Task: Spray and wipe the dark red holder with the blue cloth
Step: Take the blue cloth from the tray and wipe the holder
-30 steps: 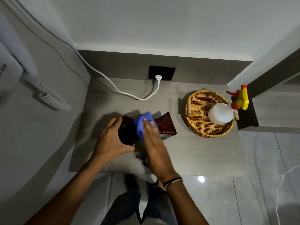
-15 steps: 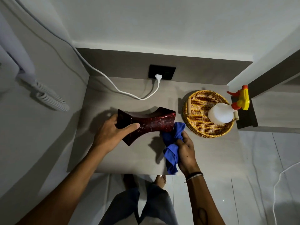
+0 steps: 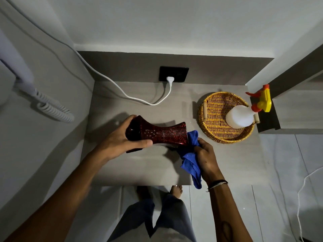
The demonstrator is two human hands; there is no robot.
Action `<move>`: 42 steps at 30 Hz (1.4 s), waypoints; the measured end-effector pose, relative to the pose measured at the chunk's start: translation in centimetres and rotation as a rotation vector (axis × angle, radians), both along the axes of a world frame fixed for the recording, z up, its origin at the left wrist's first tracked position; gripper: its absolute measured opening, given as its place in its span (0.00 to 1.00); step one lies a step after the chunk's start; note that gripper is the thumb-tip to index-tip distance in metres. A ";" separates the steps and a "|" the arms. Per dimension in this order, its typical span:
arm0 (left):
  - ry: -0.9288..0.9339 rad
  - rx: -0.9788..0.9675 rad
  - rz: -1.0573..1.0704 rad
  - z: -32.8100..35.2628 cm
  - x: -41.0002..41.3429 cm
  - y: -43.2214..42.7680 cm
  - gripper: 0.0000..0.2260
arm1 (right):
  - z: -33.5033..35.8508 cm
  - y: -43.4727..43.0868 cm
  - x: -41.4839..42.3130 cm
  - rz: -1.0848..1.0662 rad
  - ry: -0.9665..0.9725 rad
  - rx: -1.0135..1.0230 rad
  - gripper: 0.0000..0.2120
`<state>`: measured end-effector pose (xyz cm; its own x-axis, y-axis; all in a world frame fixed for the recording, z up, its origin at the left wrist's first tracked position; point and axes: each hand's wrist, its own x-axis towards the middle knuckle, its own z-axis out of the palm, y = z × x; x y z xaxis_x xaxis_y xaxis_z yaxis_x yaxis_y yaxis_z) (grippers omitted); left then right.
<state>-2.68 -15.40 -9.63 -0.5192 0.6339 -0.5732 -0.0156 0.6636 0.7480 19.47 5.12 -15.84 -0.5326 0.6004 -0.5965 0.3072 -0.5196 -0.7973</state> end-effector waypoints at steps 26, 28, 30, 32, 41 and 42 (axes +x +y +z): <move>0.568 0.331 -0.033 -4.2 3.6 -1.2 0.43 | -0.8 -10.1 -2.7 0.629 -0.061 1.204 0.48; 0.577 0.313 -0.035 -4.4 3.4 -1.2 0.46 | -1.2 -6.5 -1.9 0.611 -0.226 1.164 0.44; 0.576 0.293 -0.033 -4.3 3.1 -0.9 0.47 | -1.1 -4.0 -1.6 0.573 -0.310 1.092 0.46; 0.589 0.287 -0.045 -4.1 3.0 -0.4 0.48 | -0.2 -4.8 -2.2 0.568 -0.237 1.033 0.44; 0.610 0.292 -0.055 -3.6 2.7 0.3 0.47 | -0.3 -6.5 -3.1 0.542 -0.125 1.100 0.44; 0.620 0.286 -0.068 -3.5 2.6 0.4 0.47 | -0.7 -5.5 -2.7 0.511 -0.232 1.062 0.46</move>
<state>-0.06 -14.97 -13.15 -0.6511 0.7589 0.0122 0.5070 0.4230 0.7510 16.78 -0.42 -16.51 -0.7977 0.6014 -0.0450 0.4794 0.5870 -0.6524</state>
